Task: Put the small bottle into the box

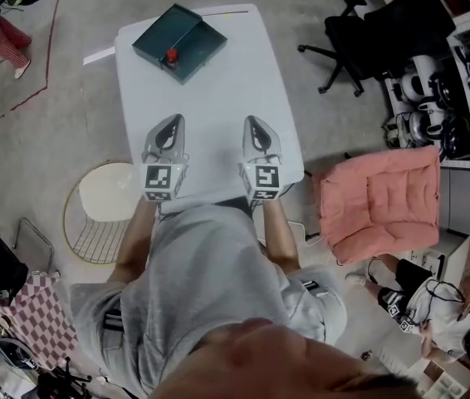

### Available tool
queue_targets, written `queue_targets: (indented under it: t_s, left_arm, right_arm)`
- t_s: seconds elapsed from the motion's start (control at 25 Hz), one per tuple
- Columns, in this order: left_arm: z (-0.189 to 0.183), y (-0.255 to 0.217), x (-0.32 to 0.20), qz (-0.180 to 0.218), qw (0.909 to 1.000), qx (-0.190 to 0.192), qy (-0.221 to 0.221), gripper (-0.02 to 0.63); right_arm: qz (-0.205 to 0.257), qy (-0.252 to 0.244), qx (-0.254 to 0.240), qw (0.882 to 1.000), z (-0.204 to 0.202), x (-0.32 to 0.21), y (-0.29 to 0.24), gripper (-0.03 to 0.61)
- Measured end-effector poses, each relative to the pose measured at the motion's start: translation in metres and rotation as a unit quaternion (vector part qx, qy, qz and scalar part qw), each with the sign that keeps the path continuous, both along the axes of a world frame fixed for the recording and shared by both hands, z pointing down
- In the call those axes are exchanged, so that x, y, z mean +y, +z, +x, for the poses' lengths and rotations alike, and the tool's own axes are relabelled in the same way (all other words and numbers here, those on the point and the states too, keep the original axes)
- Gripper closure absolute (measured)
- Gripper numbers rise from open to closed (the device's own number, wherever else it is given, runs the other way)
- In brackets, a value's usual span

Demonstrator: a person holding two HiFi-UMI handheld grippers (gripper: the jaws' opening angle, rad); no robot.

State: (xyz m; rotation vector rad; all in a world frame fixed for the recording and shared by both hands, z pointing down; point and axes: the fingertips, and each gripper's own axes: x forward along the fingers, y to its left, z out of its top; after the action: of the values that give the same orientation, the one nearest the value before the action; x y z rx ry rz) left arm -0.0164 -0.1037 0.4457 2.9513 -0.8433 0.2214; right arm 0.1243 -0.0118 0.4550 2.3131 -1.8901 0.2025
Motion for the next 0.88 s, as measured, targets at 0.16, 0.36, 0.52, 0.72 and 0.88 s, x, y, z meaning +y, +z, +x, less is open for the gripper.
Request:
queue_targets:
  t_s: [0.16,0.36,0.52,0.72,0.88]
  left_arm:
    - [0.0001,-0.0021,0.007,-0.001,1.0,0.001,0.006,0.603]
    - [-0.0055,0.004,0.0048,-0.003,1.0,-0.001,0.002,0.603]
    - [-0.0054,0.0046,0.0047,-0.006,1.0,0.0,0.001,0.603]
    - [-0.0019,0.0042,0.0057,-0.006,1.0,-0.001,0.001,0.603]
    - [-0.003,0.0044,0.0071,-0.005,1.0,0.0,0.002,0.603]
  right_arm:
    - [-0.007,0.001,0.002,1.0,-0.0024,0.0066,0.0054,0.575]
    - [-0.006,-0.001,0.003,1.0,-0.0032,0.0068,0.0046,0.575]
    - [-0.005,-0.006,0.005,1.0,-0.0057,0.0054,0.0016,0.575]
    - [-0.006,-0.004,0.005,1.0,-0.002,0.0054,0.0008,0.575]
    - [-0.008,-0.008,0.005,1.0,-0.0049,0.0057,0.0021,0.575]
